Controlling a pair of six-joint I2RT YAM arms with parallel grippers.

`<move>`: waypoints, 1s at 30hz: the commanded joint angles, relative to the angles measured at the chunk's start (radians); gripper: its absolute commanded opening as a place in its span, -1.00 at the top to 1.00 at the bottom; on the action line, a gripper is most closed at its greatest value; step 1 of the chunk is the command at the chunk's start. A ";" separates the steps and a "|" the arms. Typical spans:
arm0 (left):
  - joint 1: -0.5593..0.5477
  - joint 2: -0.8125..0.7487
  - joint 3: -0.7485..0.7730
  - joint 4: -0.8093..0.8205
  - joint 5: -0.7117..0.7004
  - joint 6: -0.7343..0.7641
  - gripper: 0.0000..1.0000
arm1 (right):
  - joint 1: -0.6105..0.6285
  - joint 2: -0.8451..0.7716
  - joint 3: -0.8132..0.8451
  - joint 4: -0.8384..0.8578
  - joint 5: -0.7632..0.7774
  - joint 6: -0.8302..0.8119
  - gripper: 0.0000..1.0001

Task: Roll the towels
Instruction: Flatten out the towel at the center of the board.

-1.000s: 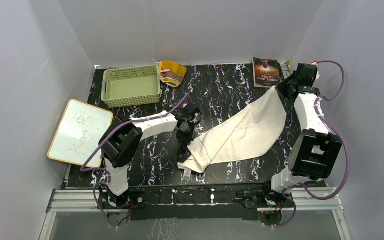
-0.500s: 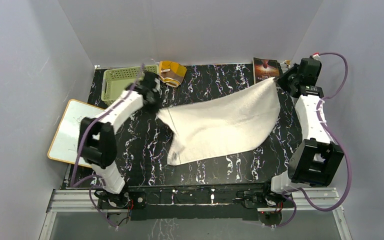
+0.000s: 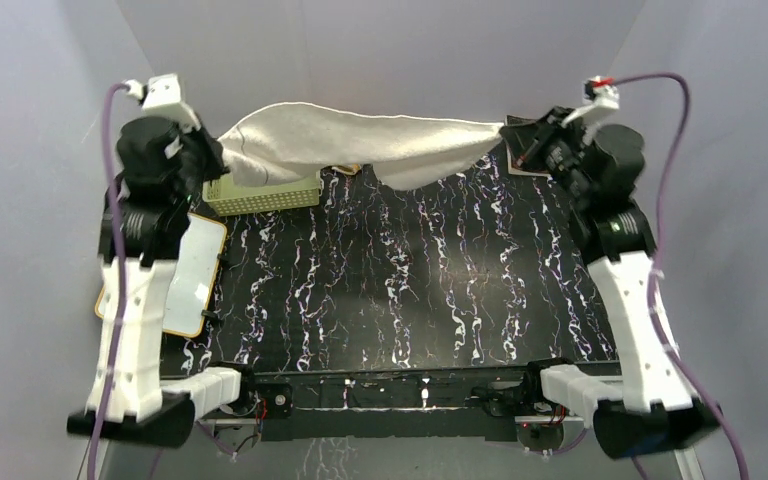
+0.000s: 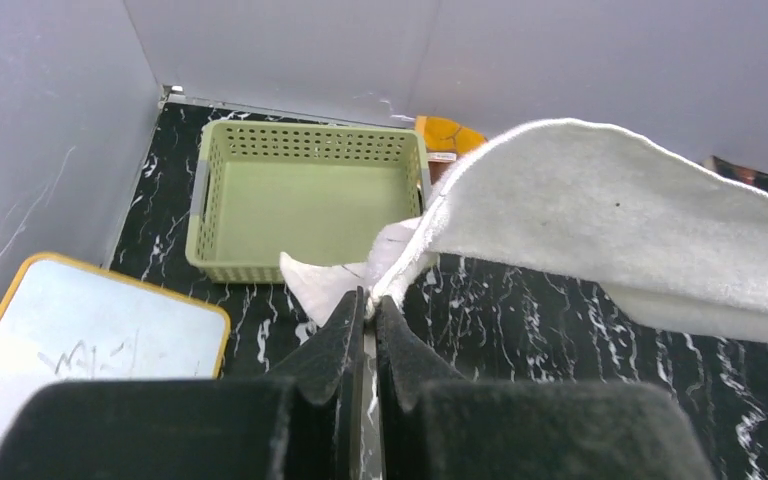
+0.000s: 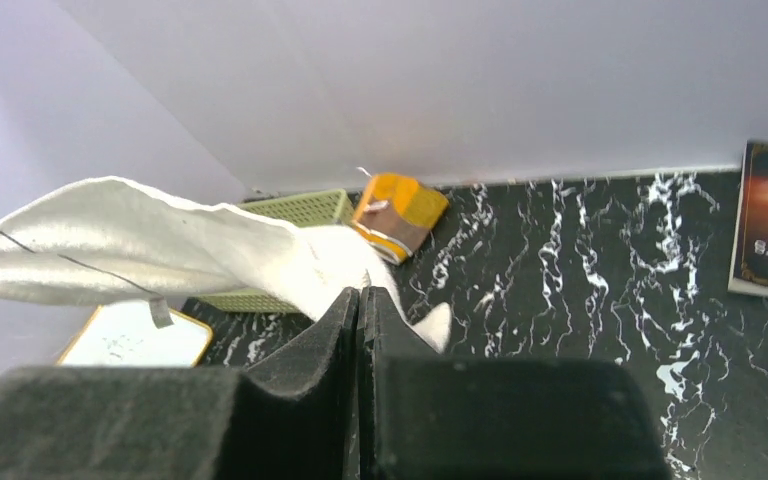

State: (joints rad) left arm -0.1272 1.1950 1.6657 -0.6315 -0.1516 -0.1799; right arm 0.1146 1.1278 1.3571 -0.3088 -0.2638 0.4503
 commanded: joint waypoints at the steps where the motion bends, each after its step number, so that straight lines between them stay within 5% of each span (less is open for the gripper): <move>1: -0.002 -0.223 -0.082 -0.116 -0.064 -0.058 1.00 | -0.001 -0.213 -0.044 0.033 -0.010 -0.023 1.00; 4: -0.003 -0.294 -0.112 -0.178 -0.140 -0.049 1.00 | 0.008 -0.309 -0.060 0.028 0.012 0.037 1.00; 10: -0.003 -0.156 -0.021 -0.321 -0.167 -0.022 1.00 | 0.008 -0.342 -0.123 0.012 0.050 0.071 1.00; 17: 0.003 0.004 -0.336 -0.100 -0.076 -0.025 1.00 | 0.008 -0.287 -0.379 0.017 0.172 0.069 1.00; 24: 0.031 0.264 -0.523 0.139 -0.014 -0.046 1.00 | 0.004 -0.071 -0.595 0.239 0.188 0.106 1.00; 30: 0.089 0.478 -0.439 0.267 0.036 0.042 1.00 | -0.018 0.267 -0.448 0.326 0.207 0.061 1.00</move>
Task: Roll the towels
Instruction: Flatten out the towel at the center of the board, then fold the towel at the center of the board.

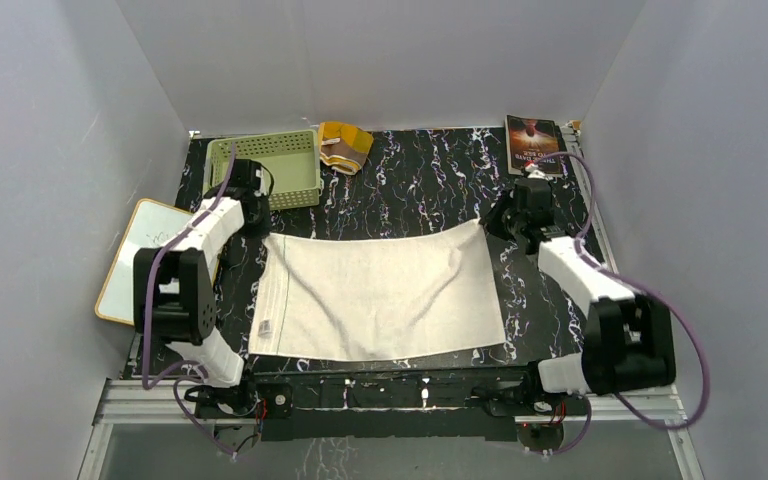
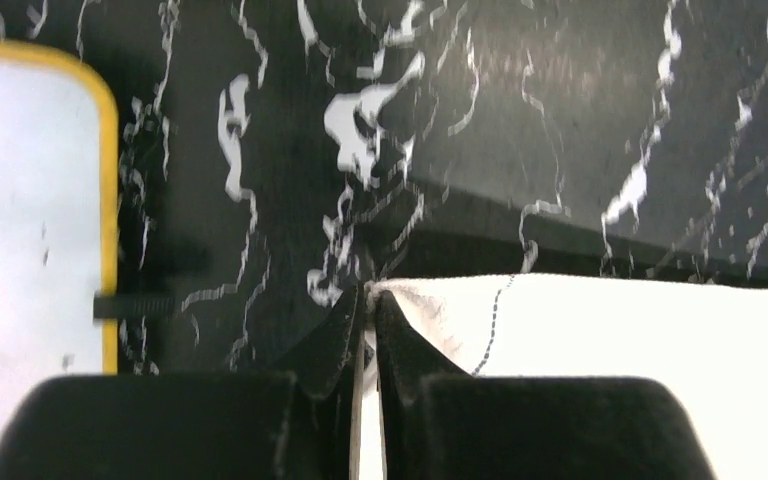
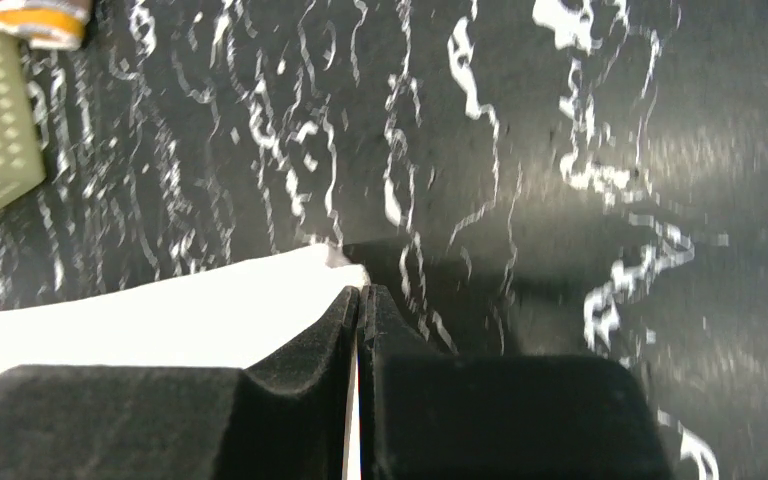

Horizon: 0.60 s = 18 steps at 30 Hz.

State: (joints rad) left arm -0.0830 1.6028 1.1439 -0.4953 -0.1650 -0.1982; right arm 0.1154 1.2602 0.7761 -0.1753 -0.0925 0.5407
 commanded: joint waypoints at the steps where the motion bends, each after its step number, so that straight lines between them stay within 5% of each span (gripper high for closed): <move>1: 0.056 0.103 0.108 0.139 0.060 0.069 1.00 | -0.020 0.178 0.163 0.209 0.036 -0.034 1.00; 7: 0.106 0.260 0.254 0.128 0.112 0.067 1.00 | -0.040 0.356 0.307 0.217 0.043 -0.052 1.00; 18: 0.141 0.097 0.072 0.351 0.143 0.114 1.00 | -0.078 0.344 0.298 0.219 0.106 -0.023 1.00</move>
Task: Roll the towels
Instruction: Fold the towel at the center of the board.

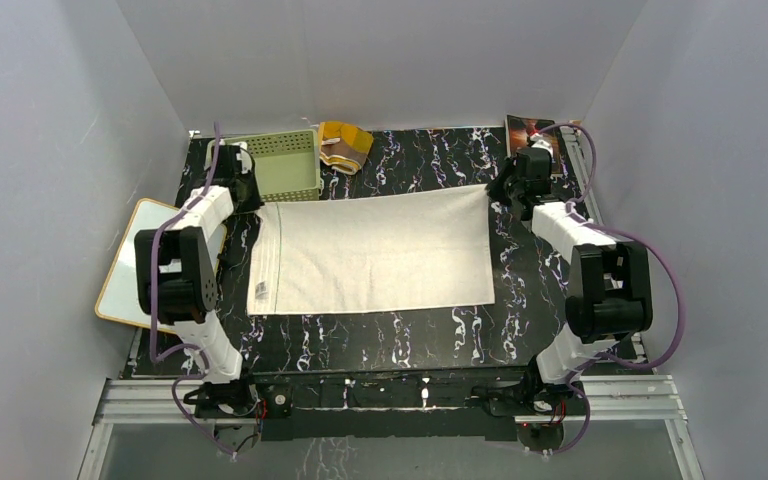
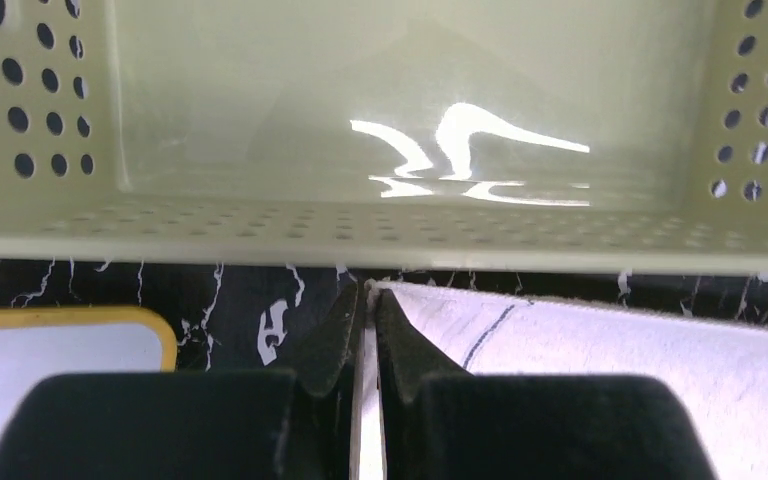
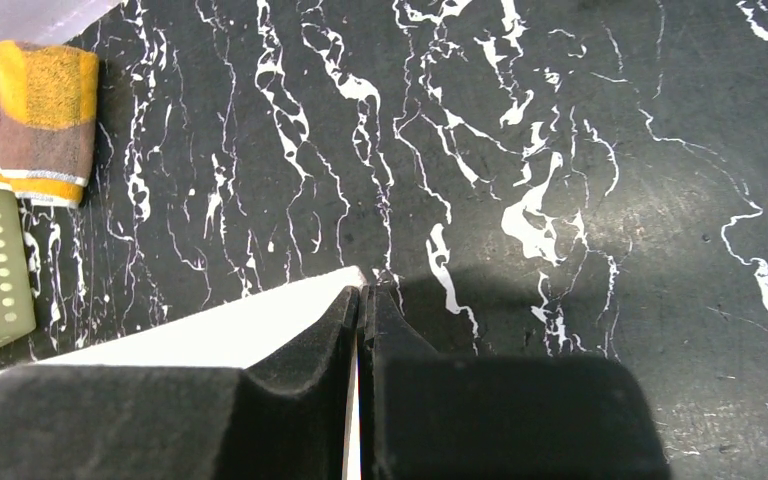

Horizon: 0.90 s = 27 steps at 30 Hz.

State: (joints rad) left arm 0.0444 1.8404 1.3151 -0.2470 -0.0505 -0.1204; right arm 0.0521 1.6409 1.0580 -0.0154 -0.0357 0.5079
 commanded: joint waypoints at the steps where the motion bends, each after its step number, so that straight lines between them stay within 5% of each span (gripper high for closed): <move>1: 0.015 -0.168 -0.134 0.133 0.036 0.038 1.00 | -0.015 -0.046 0.005 0.053 0.048 0.013 1.00; 7: 0.017 -0.346 -0.363 0.260 0.080 -0.004 1.00 | -0.015 -0.138 -0.083 0.009 0.044 0.035 1.00; 17: 0.018 -0.609 -0.582 0.194 0.117 -0.092 1.00 | -0.015 -0.346 -0.239 -0.186 0.057 0.060 1.00; 27: 0.018 -0.697 -0.708 0.114 0.141 -0.267 1.00 | -0.015 -0.444 -0.348 -0.327 0.036 0.149 1.00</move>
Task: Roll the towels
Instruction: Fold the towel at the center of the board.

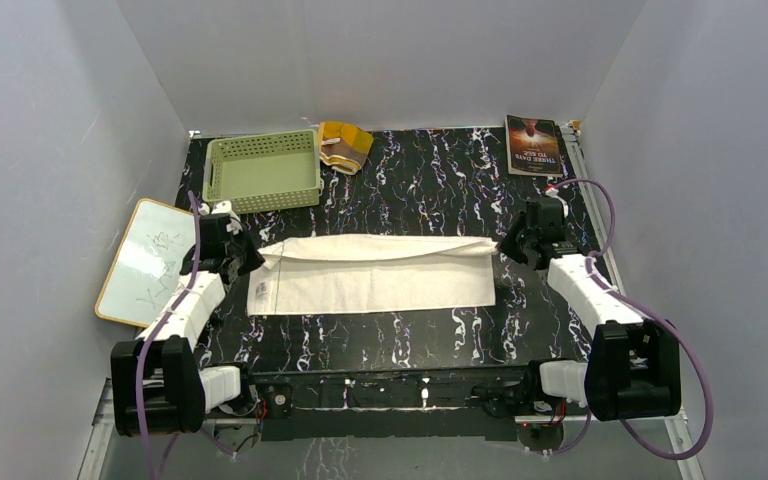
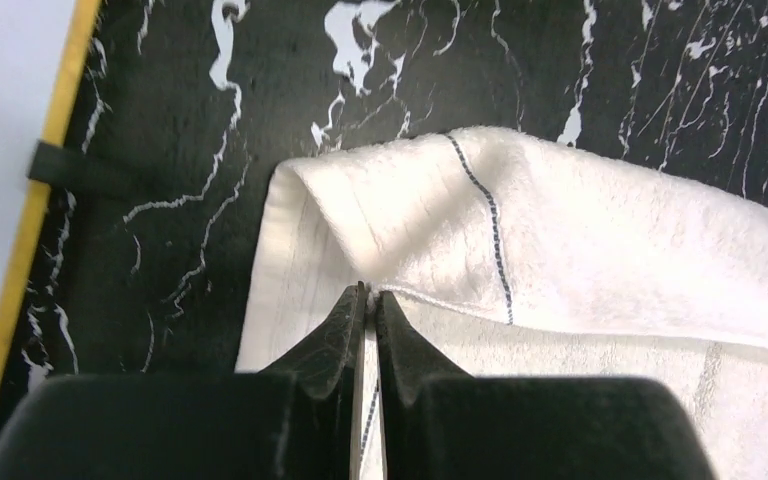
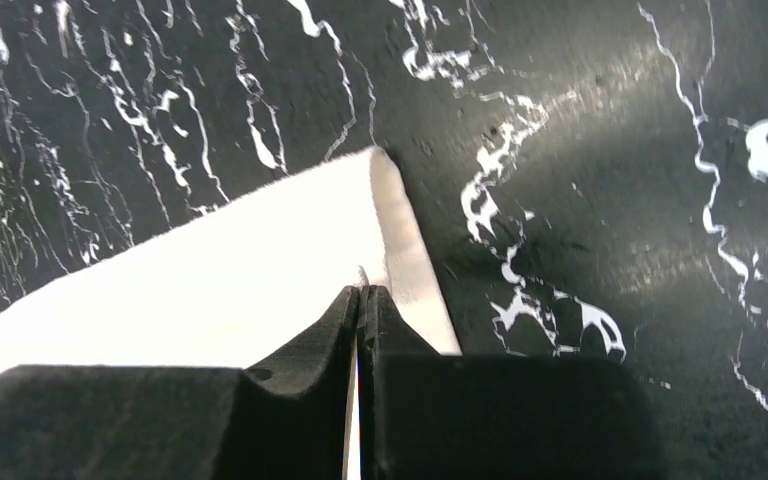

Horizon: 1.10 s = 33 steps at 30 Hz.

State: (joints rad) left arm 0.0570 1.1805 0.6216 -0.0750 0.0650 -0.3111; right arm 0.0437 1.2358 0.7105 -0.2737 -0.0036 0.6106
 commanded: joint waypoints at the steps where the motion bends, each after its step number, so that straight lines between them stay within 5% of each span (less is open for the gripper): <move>1: 0.005 -0.040 -0.020 -0.066 0.032 -0.094 1.00 | -0.007 -0.045 -0.005 -0.088 0.003 0.050 1.00; 8: 0.006 -0.103 -0.030 -0.112 0.040 -0.124 1.00 | -0.007 -0.118 -0.035 -0.170 -0.016 0.053 1.00; 22: 0.006 -0.139 0.087 -0.216 -0.199 0.187 1.00 | -0.006 -0.190 -0.018 -0.278 0.025 0.018 1.00; 29: 0.006 -0.126 0.046 -0.195 -0.157 0.142 1.00 | -0.006 -0.197 -0.022 -0.322 0.051 0.003 1.00; 31: 0.006 -0.129 0.045 -0.202 -0.145 0.122 1.00 | -0.006 -0.207 -0.011 -0.344 0.057 -0.004 0.71; 33: 0.006 -0.142 0.050 -0.218 -0.144 0.104 0.57 | -0.006 -0.230 -0.008 -0.350 0.046 -0.003 0.21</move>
State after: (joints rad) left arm 0.0570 1.0653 0.6777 -0.2638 -0.0685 -0.1795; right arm 0.0437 1.0580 0.6712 -0.5987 0.0010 0.6296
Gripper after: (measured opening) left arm 0.059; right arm 0.212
